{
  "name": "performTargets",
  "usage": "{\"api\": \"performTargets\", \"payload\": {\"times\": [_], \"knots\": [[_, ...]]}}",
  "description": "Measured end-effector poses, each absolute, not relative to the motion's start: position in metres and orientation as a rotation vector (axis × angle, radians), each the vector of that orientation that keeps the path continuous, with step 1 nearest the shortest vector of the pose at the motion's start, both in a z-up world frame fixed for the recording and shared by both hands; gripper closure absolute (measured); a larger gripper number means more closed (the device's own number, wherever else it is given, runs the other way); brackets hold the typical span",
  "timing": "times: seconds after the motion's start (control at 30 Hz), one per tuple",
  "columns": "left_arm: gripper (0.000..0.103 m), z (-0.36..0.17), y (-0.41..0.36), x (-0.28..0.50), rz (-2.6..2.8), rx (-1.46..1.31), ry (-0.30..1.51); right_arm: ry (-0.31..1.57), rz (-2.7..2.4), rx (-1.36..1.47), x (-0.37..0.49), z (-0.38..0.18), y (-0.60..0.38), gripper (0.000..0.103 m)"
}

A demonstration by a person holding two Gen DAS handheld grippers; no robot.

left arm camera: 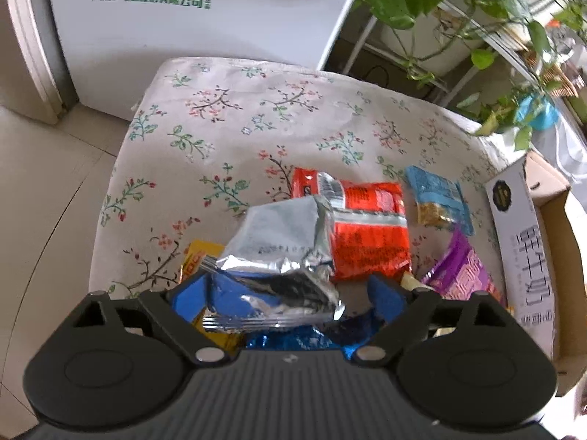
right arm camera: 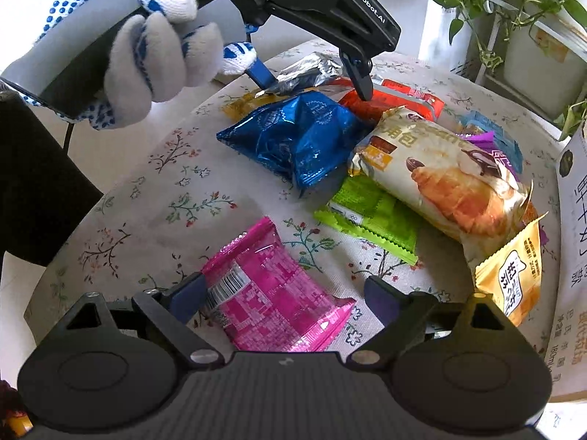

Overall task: Organize snacks
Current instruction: 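Grasp the silver foil packet with the left tool while the right tool approaches the pink packet, then lift the silver packet with the left tool while the right tool lowers onto the pink packet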

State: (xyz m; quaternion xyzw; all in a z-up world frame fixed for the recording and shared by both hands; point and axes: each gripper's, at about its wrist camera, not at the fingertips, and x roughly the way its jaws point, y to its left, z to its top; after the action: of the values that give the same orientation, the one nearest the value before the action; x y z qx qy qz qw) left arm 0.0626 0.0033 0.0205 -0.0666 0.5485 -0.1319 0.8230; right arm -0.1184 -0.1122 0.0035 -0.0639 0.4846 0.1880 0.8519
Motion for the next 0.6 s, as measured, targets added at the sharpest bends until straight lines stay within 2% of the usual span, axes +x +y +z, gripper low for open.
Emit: {"api": "performTargets", "payload": {"times": [0.17, 0.37, 0.47, 0.6], "knots": [[0.010, 0.0189, 0.0094, 0.0678, -0.268, -0.220, 1.169, 1.024, 0.383, -0.143, -0.1153, 0.0026, -0.1067, 0.008], [0.010, 0.0173, 0.0086, 0.0676, -0.257, -0.210, 1.154, 1.018, 0.389, -0.153, -0.1171, 0.0029, -0.1071, 0.017], [0.013, 0.0168, 0.0085, 0.0669, -0.252, -0.198, 1.140, 1.014, 0.390, -0.135, -0.1177, 0.0061, -0.1128, 0.023], [0.026, 0.0170, 0.0079, 0.0644, -0.245, -0.151, 1.118, 1.009, 0.389, -0.126, -0.1181, 0.0072, -0.1143, 0.031]]}}
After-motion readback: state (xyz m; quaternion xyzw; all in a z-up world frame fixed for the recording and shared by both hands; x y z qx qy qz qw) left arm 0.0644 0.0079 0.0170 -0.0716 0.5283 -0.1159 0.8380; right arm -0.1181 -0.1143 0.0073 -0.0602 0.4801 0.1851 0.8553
